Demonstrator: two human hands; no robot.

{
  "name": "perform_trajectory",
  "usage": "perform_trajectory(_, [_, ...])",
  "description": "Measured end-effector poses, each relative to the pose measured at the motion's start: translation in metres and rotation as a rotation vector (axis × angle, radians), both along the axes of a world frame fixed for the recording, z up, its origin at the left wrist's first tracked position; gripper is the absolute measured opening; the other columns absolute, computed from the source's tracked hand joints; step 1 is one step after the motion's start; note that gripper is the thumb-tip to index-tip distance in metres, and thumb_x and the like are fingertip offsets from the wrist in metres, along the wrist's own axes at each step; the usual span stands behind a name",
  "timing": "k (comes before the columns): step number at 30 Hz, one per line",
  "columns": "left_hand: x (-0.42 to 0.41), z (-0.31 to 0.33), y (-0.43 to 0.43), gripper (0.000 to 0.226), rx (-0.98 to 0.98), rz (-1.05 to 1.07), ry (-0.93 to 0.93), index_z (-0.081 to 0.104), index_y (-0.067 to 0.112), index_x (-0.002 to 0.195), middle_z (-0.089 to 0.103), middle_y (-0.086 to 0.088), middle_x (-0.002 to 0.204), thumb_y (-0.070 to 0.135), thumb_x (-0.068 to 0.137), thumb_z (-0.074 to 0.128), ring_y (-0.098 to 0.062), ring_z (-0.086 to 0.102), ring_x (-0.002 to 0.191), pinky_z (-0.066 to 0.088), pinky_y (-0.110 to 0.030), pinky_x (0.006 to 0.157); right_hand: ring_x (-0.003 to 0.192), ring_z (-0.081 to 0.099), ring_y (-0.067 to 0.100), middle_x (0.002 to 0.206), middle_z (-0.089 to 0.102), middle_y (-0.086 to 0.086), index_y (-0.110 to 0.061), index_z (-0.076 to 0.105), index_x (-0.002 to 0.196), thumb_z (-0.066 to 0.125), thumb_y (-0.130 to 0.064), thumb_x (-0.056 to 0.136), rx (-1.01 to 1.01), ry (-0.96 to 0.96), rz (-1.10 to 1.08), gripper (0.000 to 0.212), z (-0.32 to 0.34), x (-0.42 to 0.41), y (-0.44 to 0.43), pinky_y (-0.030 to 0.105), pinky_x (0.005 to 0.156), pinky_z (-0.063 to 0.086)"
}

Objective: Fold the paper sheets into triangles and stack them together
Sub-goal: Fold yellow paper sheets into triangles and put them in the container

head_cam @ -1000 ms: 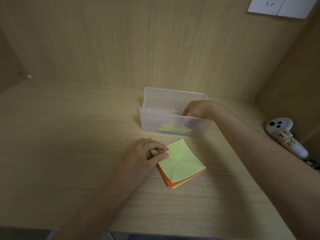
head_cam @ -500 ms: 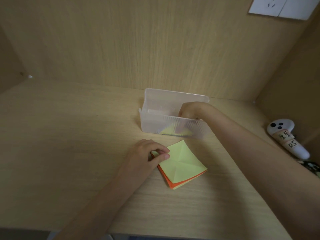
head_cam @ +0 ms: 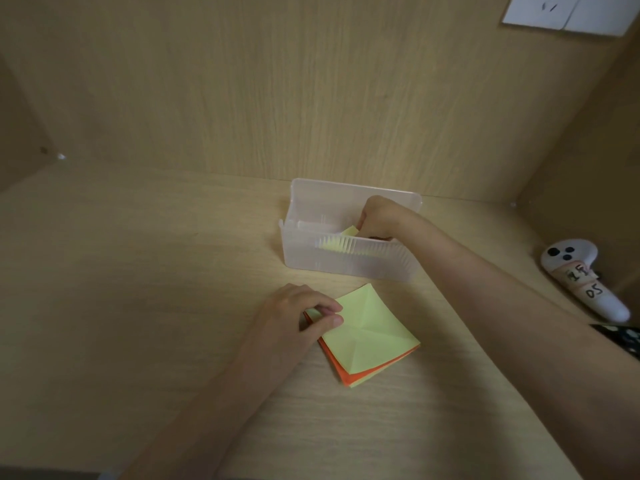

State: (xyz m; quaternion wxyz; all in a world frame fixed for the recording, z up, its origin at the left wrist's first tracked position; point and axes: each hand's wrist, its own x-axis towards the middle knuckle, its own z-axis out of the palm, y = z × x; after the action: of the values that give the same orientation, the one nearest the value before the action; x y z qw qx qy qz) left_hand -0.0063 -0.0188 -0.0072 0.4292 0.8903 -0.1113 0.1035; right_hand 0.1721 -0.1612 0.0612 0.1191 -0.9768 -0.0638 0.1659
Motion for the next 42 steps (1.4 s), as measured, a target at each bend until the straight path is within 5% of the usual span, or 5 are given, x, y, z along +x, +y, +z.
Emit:
perform_trajectory(4, [0.0, 0.0, 0.0, 0.008, 0.01, -0.004, -0.008, 0.07, 0.031, 0.087, 0.062, 0.019, 0.082, 0.028, 0.08, 0.07, 0.002, 0.05, 0.091, 0.033, -0.007, 0.077, 0.08, 0.054, 0.022, 0.089, 0.059, 0.011, 0.0, 0.063, 0.106, 0.071, -0.012, 0.077, 0.029, -0.01, -0.005, 0.032, -0.001, 0.0, 0.0, 0.027, 0.066, 0.042])
perform_trajectory(14, [0.001, -0.003, 0.0, 0.007, -0.02, -0.005, -0.01, 0.069, 0.032, 0.085, 0.063, 0.016, 0.083, 0.027, 0.08, 0.07, -0.001, 0.052, 0.09, 0.038, -0.016, 0.081, 0.033, 0.044, 0.006, 0.054, 0.055, 0.004, -0.005, 0.06, 0.068, 0.079, -0.023, 0.074, 0.317, 0.023, -0.009, 0.027, 0.022, -0.009, -0.014, 0.013, 0.037, 0.038])
perform_trajectory(24, [0.0, -0.002, 0.0, 0.006, -0.024, -0.008, 0.002, 0.07, 0.029, 0.087, 0.062, 0.019, 0.082, 0.028, 0.081, 0.069, -0.001, 0.051, 0.09, 0.039, -0.021, 0.082, 0.049, 0.044, 0.011, 0.057, 0.049, 0.003, 0.007, 0.068, 0.102, 0.077, -0.028, 0.074, 0.222, 0.057, 0.013, 0.046, 0.014, -0.016, -0.017, 0.015, 0.044, 0.038])
perform_trajectory(33, [0.002, -0.005, 0.0, 0.007, -0.031, -0.008, -0.02, 0.07, 0.03, 0.085, 0.063, 0.017, 0.081, 0.028, 0.079, 0.071, -0.002, 0.053, 0.088, 0.04, -0.022, 0.081, 0.032, 0.04, 0.001, 0.056, 0.049, 0.004, -0.005, 0.063, 0.087, 0.071, -0.006, 0.08, 0.452, -0.047, 0.041, 0.011, 0.021, -0.016, -0.017, 0.012, 0.035, 0.033])
perform_trajectory(42, [0.0, -0.004, -0.001, 0.007, -0.025, -0.001, 0.01, 0.068, 0.033, 0.085, 0.061, 0.021, 0.081, 0.031, 0.079, 0.071, 0.001, 0.051, 0.09, 0.039, -0.022, 0.082, 0.062, 0.053, 0.012, 0.072, 0.062, 0.006, -0.003, 0.072, 0.095, 0.068, 0.001, 0.077, 0.299, 0.001, 0.151, 0.019, 0.006, -0.01, -0.004, 0.014, 0.051, 0.042])
